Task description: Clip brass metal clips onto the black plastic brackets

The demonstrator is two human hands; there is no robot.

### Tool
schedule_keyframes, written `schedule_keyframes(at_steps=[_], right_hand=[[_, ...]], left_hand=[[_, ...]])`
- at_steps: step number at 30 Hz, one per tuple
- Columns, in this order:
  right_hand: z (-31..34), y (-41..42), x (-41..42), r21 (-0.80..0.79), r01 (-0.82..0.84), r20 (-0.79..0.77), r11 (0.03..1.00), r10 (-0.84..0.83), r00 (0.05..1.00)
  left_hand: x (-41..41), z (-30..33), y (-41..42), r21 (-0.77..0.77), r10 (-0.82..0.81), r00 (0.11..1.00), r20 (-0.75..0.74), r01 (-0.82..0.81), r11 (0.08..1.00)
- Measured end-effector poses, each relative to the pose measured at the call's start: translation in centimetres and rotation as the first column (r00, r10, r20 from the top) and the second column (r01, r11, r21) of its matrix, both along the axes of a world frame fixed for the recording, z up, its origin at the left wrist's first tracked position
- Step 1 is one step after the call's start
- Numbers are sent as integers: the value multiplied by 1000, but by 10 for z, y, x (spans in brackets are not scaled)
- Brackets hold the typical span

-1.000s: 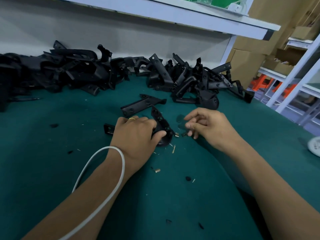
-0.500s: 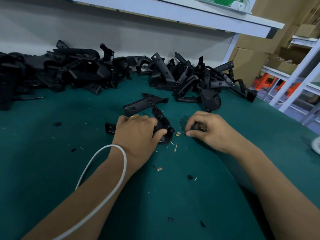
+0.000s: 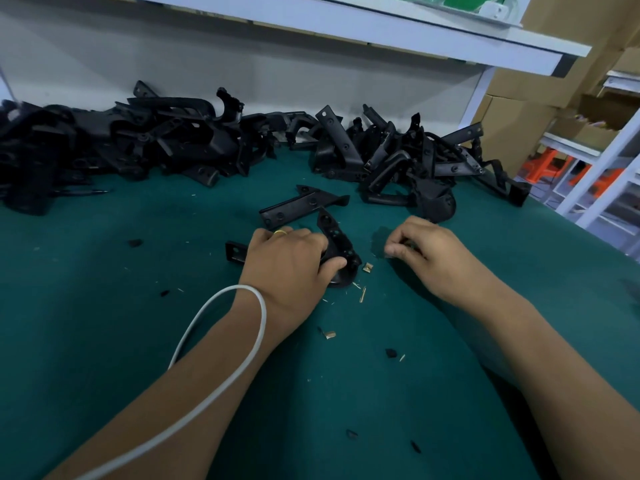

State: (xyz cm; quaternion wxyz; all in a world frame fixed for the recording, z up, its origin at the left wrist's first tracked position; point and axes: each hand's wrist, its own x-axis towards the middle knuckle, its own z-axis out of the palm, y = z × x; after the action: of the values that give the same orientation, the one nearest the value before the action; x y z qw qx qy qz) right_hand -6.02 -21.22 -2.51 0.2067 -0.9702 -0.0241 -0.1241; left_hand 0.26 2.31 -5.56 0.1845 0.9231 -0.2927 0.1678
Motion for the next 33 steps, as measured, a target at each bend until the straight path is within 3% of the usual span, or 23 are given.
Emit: schedule_keyframes(at_steps=[5, 9, 15, 33], right_hand=[[1, 20, 0, 284, -62, 164, 957, 15, 986], [-5, 35, 3, 380, -131, 172, 916, 69, 983], [-9, 48, 5, 539, -137, 263, 831, -12, 965], [-4, 60, 2, 516, -79, 246, 853, -59, 967]], left_hand=[[-3, 0, -1, 4, -53, 998, 17, 53, 999], [-4, -2, -1, 5, -63, 998, 32, 63, 998], [-2, -4, -1, -10, -74, 996, 58, 74, 997], [-5, -3, 0, -10, -90, 993, 76, 91, 996]])
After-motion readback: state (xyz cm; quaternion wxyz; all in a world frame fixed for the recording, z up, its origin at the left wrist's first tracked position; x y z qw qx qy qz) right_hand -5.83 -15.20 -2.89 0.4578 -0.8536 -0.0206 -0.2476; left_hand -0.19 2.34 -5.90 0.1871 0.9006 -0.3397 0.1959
